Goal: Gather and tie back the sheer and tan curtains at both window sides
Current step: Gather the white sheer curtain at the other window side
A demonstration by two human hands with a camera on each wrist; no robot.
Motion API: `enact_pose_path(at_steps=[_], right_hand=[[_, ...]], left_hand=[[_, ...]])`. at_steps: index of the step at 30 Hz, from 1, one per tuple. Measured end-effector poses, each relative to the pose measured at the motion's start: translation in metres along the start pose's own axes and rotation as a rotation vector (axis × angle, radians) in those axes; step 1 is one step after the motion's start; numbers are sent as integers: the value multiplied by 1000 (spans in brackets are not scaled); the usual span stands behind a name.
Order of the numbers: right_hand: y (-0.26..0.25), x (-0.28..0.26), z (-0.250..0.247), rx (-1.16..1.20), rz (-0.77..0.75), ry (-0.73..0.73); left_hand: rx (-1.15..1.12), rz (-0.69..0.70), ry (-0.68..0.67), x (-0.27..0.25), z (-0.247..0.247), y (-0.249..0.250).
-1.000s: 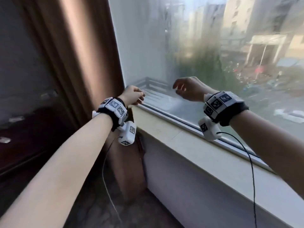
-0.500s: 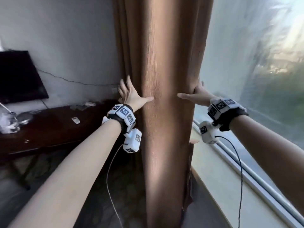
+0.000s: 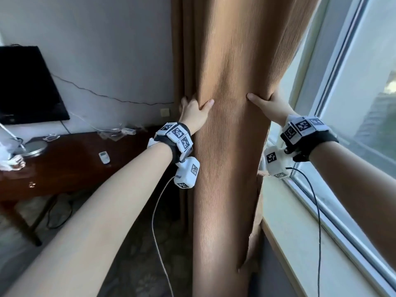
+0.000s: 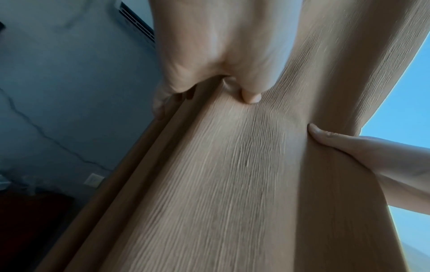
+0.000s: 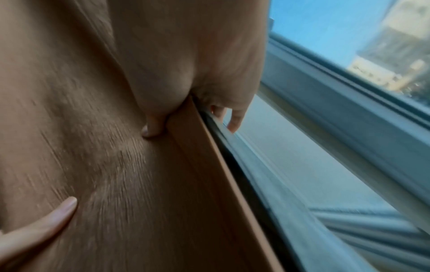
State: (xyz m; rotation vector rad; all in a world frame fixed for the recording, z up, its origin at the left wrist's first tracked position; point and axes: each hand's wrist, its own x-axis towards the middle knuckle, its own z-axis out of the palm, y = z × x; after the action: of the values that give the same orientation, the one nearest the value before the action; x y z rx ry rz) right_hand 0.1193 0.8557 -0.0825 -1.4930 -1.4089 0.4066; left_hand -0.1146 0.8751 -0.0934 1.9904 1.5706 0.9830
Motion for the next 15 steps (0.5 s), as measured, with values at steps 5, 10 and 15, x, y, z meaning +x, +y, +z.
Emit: enact_pose_path(at_steps=[5, 10, 15], right_hand=[[1, 103, 53, -179, 10, 45], [9, 180, 103, -189, 92, 32], [15, 249, 146, -147, 114, 29]], left_hand=[[-7, 72, -3, 113, -2, -27], [-32, 87, -39, 208, -1, -67], [-67, 86, -60, 290, 1, -94]])
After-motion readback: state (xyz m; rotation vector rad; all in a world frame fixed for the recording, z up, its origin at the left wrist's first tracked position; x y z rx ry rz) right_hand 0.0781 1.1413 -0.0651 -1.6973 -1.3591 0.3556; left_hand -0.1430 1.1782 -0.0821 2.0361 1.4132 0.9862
